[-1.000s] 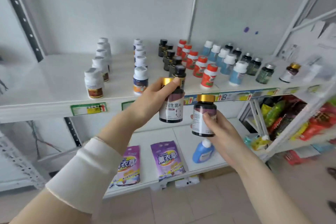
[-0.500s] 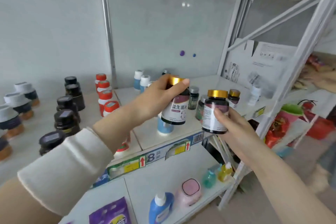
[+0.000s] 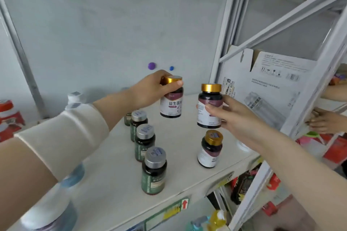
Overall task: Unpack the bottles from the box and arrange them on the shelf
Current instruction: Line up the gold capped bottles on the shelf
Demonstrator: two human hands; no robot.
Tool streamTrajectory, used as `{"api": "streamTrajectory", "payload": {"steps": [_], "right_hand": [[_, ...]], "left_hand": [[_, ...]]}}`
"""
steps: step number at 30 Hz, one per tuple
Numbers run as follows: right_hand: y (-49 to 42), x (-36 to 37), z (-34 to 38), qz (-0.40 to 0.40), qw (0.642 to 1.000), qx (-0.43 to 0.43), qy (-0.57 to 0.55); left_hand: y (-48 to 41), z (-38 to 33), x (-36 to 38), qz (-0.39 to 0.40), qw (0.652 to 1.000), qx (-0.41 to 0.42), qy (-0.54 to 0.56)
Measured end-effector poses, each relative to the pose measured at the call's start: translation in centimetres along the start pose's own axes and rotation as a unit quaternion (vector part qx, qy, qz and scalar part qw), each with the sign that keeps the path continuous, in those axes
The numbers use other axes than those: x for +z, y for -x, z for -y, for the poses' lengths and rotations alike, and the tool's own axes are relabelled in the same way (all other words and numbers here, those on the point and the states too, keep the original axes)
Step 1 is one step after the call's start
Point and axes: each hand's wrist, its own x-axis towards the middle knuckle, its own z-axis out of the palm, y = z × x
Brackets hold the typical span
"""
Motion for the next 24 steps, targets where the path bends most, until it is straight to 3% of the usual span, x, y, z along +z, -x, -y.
{"api": "streamTrajectory", "payload": {"steps": [8, 24], "right_hand": [[-10.7, -4.7, -2.3, 0.115, 0.991, 0.026, 0.058], [-24.1, -0.1, -7.9, 0.162, 0.967, 0.009, 0.199]], "left_hand": [[-9.5, 1.9, 3.4, -0.015, 0.993, -0.11, -0.037], [-19.0, 10.7, 3.0, -0.02, 0.968, -0.184, -0.172]]}}
